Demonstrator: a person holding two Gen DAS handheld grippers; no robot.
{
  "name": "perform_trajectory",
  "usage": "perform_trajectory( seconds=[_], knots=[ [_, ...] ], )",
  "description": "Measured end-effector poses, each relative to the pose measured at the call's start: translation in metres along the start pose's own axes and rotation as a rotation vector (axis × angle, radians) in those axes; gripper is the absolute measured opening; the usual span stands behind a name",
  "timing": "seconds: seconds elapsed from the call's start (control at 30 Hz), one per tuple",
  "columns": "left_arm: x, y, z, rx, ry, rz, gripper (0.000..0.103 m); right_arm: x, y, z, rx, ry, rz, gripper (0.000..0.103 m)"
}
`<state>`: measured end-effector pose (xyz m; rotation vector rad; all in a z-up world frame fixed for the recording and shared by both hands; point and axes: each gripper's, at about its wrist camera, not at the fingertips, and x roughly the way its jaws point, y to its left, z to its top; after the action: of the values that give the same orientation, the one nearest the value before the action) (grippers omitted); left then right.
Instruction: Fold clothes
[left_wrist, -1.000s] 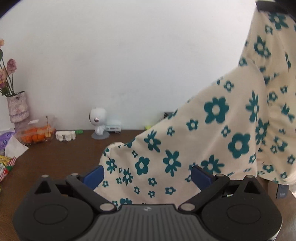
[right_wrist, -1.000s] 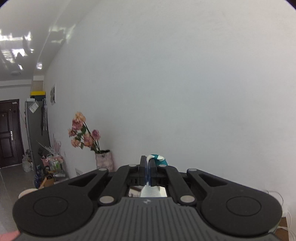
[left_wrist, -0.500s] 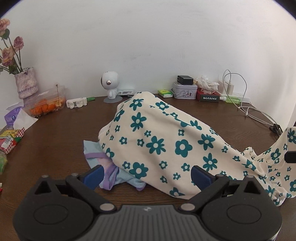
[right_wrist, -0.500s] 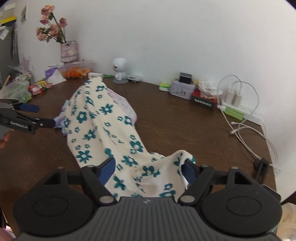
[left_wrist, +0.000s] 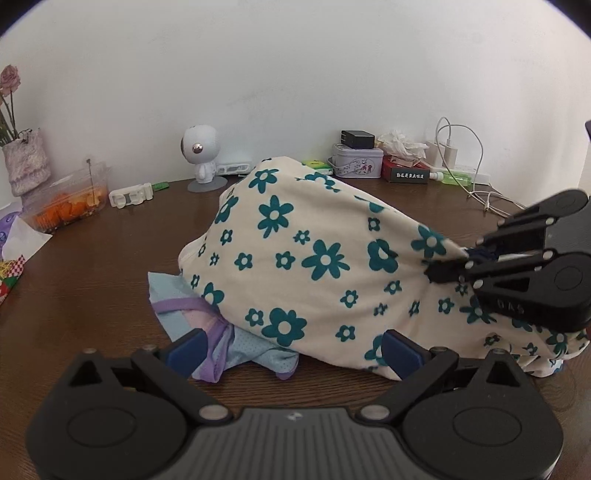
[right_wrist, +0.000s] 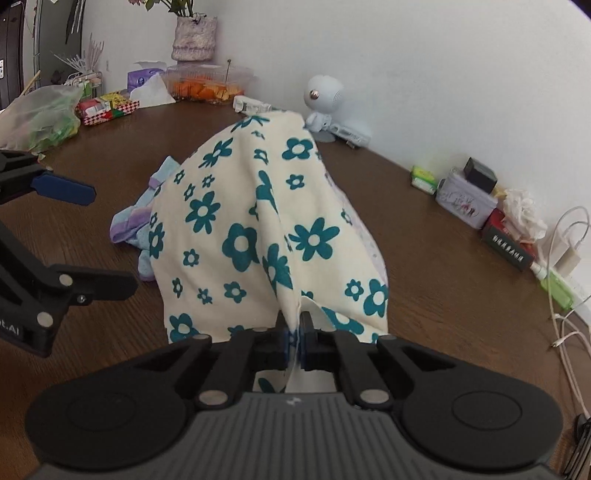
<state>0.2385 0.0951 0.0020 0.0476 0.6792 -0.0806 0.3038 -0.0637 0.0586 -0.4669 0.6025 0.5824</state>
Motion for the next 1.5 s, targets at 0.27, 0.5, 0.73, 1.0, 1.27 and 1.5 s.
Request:
perform_trajectory(
  seconds=[0.27,0.5,0.73,1.0,1.27,1.5],
  knots=[
    [0.001,-0.027,0.012,0.029,-0.035,-0.087,0.1,-0.119,-0.04,0.072,-0.029,-0.513,-0.315,0.003],
    [0.035,-0.073,0.037,0.008,-0.066,-0.138,0.1,-0.211,-0.1,0.111,0.076,-0.762,-0.416,0.004],
    [0.072,-0.12,0.069,0.001,-0.099,-0.221,0.1,-0.254,-0.142,0.073,0.075,-0.725,-0.509,0.004],
    [0.152,-0.162,0.084,0.078,-0.015,-0.026,0.091,-0.233,-0.156,0.005,0.09,-0.605,-0.415,0.004],
    [0.168,-0.074,0.092,-0.012,0.021,0.195,0.09,-0.212,-0.141,-0.027,0.073,-0.566,-0.274,0.004],
    [0.172,-0.012,0.088,-0.035,0.029,0.302,0.089,-0.204,-0.105,-0.027,0.048,-0.535,-0.164,0.004]
  ],
)
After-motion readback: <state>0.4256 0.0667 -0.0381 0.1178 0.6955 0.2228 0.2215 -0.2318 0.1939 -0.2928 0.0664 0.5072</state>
